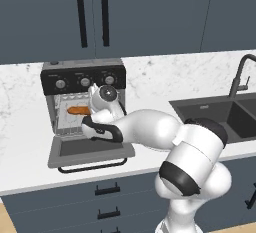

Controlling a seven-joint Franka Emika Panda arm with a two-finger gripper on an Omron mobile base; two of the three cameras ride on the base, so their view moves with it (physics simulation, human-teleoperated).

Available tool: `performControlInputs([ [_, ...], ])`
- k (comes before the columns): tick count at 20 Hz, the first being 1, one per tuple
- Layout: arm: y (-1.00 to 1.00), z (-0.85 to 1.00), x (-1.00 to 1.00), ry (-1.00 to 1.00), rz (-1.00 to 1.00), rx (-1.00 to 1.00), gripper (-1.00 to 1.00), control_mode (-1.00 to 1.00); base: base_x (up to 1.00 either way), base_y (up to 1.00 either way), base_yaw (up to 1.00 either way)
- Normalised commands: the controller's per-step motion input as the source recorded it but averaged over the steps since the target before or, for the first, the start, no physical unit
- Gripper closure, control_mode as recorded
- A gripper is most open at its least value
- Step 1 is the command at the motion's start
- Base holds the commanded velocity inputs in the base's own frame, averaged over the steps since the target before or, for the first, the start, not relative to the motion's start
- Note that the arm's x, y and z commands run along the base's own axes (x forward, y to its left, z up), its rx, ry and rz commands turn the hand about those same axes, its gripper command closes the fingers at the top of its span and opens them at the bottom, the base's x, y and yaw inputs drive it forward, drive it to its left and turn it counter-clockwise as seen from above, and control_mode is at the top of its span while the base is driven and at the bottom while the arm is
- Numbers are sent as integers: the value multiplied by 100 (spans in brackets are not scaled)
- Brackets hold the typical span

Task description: Pick up the kebab skewer and baguette bread, and place them inside the toaster oven. Close the toaster oven door and start by setting the timer.

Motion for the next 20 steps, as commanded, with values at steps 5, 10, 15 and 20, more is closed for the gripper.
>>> performControlInputs([
  [5, -5, 0, 0, 0, 0, 0, -100, -100, 0, 0, 0],
  [10, -9, 5, 0, 1, 0, 0, -100, -100, 0, 0, 0],
  [15, -17, 50, -13, 1, 3, 0, -100, -100, 0, 0, 0],
  [20, -31, 33, -6, 2, 3, 0, -100, -100, 0, 0, 0],
])
